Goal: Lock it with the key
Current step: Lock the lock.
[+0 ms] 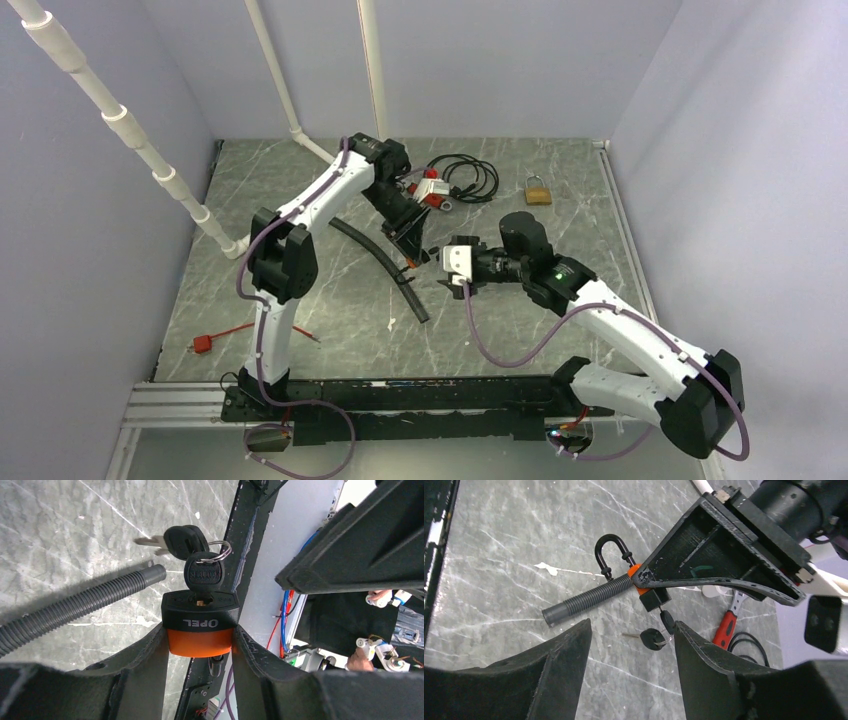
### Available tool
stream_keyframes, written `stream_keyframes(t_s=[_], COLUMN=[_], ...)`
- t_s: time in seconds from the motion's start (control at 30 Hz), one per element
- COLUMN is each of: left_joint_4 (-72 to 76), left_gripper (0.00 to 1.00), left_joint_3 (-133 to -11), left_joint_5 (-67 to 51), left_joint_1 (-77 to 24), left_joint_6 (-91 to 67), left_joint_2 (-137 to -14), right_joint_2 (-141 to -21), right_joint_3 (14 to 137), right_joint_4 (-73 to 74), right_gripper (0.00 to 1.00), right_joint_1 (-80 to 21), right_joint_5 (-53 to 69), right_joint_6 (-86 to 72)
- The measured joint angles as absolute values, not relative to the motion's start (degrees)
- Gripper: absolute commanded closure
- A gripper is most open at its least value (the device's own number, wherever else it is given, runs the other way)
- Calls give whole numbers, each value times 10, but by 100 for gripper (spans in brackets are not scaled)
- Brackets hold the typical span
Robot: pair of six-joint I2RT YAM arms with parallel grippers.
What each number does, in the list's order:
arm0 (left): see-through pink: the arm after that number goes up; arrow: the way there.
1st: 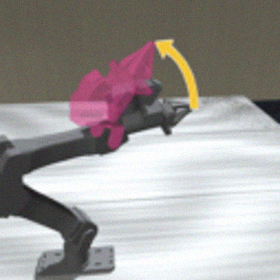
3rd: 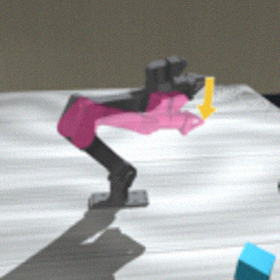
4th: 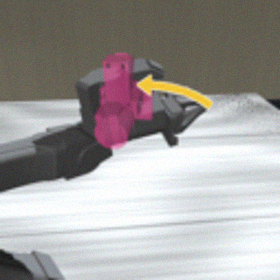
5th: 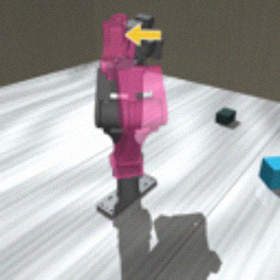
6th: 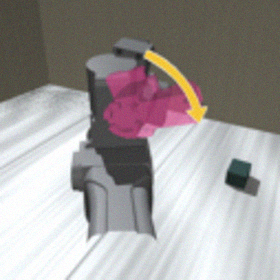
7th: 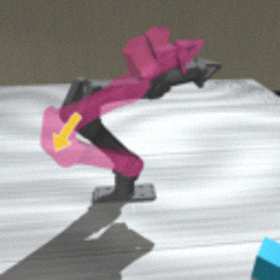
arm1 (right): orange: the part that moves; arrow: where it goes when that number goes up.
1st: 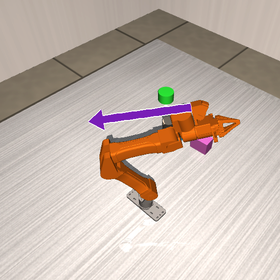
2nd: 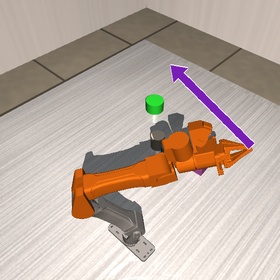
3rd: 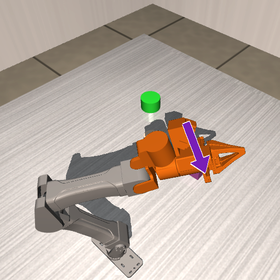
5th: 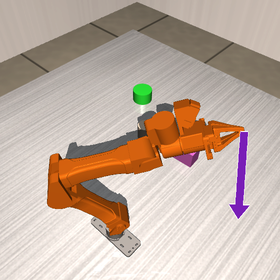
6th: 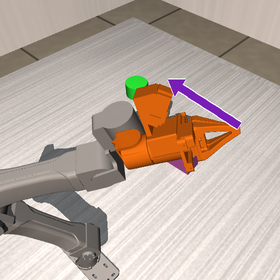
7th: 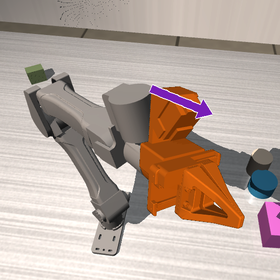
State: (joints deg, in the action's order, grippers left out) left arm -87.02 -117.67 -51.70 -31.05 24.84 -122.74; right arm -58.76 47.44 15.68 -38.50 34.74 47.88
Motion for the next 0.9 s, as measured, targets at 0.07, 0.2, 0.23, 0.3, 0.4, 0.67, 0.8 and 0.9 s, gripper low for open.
stream_keyframes(t_s=[0.07, 0.2, 0.23, 0.3, 0.4, 0.67, 0.8, 0.9], left_joint_4=[-875, -878, -879, -879, -881, -884, -884, -885], left_gripper=[100, 100, 100, 100, 100, 100, 100, 100], left_joint_3=[-1177, -1177, -1176, -1173, -1169, -1170, -1171, -1174], left_joint_5=[-519, -518, -518, -518, -521, -531, -531, -533], left_joint_1=[-315, -334, -341, -355, -370, -390, -393, -392], left_joint_6=[254, 259, 261, 263, 263, 262, 263, 263], left_joint_2=[-1227, -1227, -1227, -1227, -1227, -1227, -1227, -1227], right_joint_2=[-592, -580, -576, -570, -567, -563, -567, -568], right_joint_3=[467, 442, 435, 422, 415, 413, 406, 401], right_joint_4=[151, 139, 136, 132, 136, 137, 137, 139], right_gripper=[38, 37, 37, 37, 36, 38, 41, 43], right_joint_1=[-387, -387, -387, -387, -389, -390, -390, -391], right_joint_5=[348, 350, 351, 352, 353, 364, 365, 365], right_joint_6=[499, 533, 540, 550, 566, 607, 629, 642])
